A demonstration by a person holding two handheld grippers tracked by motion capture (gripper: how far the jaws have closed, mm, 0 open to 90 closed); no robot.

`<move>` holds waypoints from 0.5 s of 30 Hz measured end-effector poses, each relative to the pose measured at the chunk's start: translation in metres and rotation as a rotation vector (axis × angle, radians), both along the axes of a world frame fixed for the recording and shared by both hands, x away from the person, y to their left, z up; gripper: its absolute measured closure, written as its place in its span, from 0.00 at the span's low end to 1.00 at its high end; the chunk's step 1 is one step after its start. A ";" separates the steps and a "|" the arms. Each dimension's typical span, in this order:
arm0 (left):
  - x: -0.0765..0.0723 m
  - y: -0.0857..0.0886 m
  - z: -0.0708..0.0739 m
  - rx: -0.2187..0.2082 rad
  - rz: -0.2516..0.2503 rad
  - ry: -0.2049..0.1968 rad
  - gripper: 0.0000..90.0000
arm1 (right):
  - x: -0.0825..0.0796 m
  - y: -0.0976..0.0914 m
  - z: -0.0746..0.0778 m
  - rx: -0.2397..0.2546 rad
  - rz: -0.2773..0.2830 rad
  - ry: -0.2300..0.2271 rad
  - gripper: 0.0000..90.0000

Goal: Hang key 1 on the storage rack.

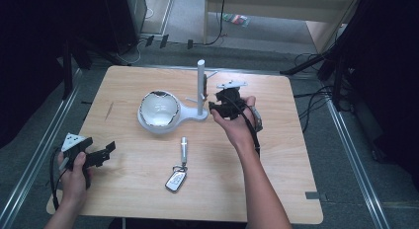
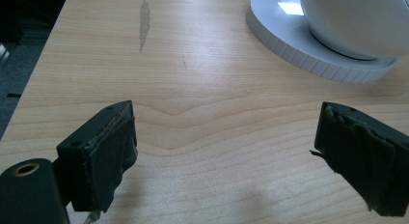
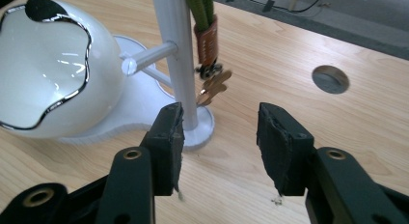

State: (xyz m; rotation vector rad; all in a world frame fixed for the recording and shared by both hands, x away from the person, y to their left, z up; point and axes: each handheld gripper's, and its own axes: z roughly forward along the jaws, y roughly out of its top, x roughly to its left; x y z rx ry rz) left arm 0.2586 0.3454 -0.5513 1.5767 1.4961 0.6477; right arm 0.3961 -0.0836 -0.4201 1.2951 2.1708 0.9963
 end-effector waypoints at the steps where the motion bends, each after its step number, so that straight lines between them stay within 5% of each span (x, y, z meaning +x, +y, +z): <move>1: 0.000 0.000 0.000 0.000 0.000 0.000 0.09 | -0.002 -0.001 0.001 -0.007 -0.003 0.007 0.57; 9: 0.000 -0.001 0.000 0.005 -0.002 0.001 0.09 | -0.017 -0.002 0.000 -0.083 -0.024 0.075 0.48; 15: 0.000 0.000 0.000 0.002 -0.002 0.001 0.09 | -0.030 0.003 -0.008 -0.208 -0.020 0.131 0.33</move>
